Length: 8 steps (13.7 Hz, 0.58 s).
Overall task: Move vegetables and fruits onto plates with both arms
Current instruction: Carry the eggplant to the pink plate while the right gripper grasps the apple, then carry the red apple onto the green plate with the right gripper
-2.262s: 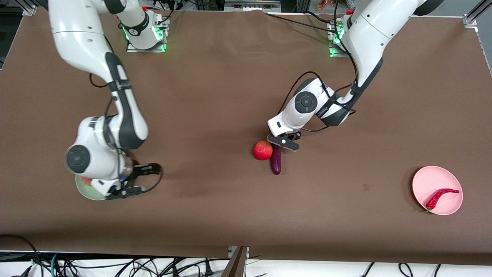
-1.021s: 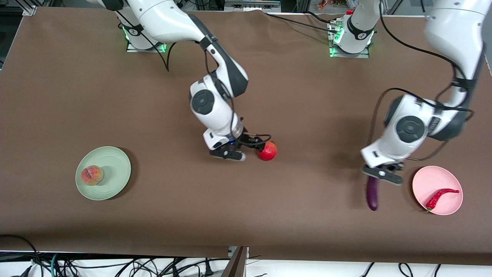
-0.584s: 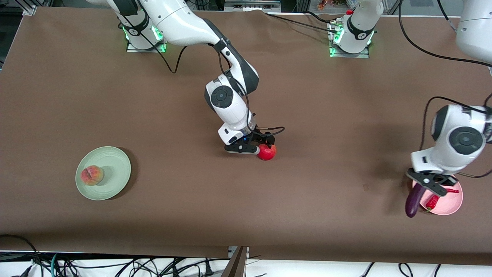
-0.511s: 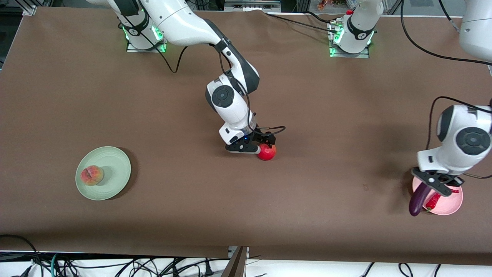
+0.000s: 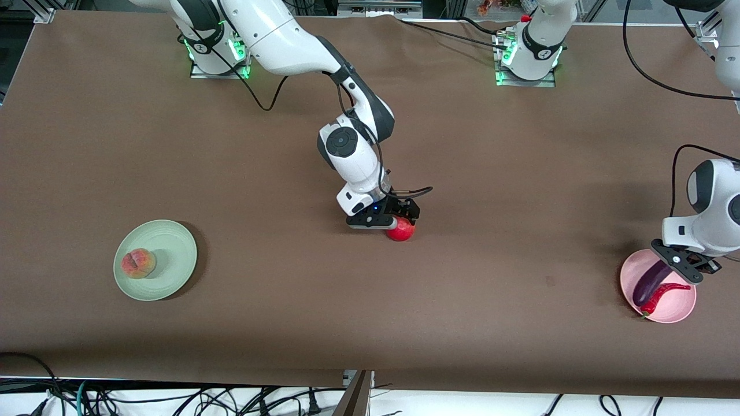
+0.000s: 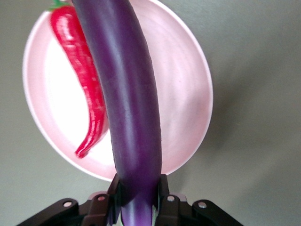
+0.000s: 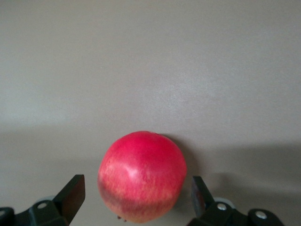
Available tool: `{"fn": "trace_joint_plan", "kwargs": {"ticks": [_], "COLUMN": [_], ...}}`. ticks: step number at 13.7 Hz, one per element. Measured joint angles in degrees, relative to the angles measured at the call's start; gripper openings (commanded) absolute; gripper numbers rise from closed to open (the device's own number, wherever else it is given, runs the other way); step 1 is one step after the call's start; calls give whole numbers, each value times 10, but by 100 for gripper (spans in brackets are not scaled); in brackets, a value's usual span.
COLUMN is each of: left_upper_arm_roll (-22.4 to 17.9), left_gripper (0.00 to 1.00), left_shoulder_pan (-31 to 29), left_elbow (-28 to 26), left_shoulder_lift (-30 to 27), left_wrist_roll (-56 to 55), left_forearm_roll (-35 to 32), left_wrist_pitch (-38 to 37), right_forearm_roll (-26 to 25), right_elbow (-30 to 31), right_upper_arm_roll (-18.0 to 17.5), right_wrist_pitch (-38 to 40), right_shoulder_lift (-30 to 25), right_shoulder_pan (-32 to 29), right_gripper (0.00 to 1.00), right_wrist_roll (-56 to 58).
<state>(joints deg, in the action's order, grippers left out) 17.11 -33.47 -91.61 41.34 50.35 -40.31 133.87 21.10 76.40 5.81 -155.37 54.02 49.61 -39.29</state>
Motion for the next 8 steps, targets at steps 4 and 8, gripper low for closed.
{"fn": "trace_joint_plan", "kwargs": {"ticks": [4,8], "left_upper_arm_roll": [6,49], "left_gripper": [100,100], "left_shoulder_pan": [0,0], "left_elbow": [6,27], "left_shoulder_lift": [4,-22], "left_wrist_roll": [8,2], "left_forearm_roll": [24,90], "left_wrist_pitch": [1,-53], "right_forearm_roll": [-3,-6], "right_elbow": [-1,-11], "right_upper_arm_roll": [0,0], "right_wrist_pitch": [-30,-38], "right_shoulder_lift": [11,24], "right_shoulder_pan": [1,4], "right_gripper": [100,88], "right_wrist_roll": [0,0]}}
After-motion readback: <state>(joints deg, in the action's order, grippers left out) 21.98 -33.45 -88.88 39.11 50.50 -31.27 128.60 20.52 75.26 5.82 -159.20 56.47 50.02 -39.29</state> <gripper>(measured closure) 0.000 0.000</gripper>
